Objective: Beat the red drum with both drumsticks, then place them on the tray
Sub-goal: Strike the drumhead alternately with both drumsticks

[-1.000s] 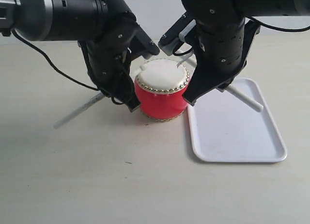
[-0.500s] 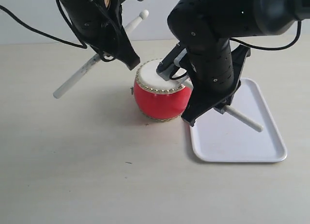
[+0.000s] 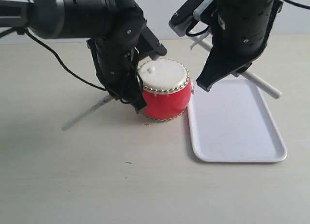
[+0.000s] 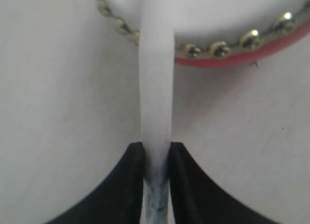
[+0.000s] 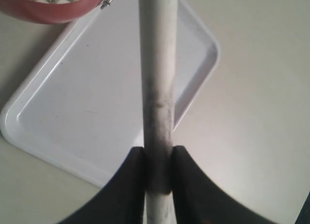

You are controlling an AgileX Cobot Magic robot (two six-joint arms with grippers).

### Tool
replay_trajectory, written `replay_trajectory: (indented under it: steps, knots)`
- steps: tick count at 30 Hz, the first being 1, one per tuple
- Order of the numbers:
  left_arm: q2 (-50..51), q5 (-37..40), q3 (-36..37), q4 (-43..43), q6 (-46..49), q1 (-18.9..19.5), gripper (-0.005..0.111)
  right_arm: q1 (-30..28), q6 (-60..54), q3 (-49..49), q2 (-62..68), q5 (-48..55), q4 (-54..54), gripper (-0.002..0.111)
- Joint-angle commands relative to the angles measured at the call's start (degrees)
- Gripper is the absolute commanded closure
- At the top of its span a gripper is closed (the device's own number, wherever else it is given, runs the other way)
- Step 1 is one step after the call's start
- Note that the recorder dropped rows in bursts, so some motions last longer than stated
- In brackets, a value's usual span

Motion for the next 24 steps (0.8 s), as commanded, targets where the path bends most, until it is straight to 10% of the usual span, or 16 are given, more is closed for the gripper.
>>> replay_trajectory:
  steps: [1,24]
  knots:
    - [1.9,1.5,-0.2,-0.8,0.7,-0.2,0.107,-0.2,0.5,-0.3,-2.0,0.0,-0.7,0.108]
    - [-12.4,7.3,-6.7,0.2,0.4,-0.2,0.107,-0.2,-2.8,-0.3,15.8,0.2,6.6,0.108]
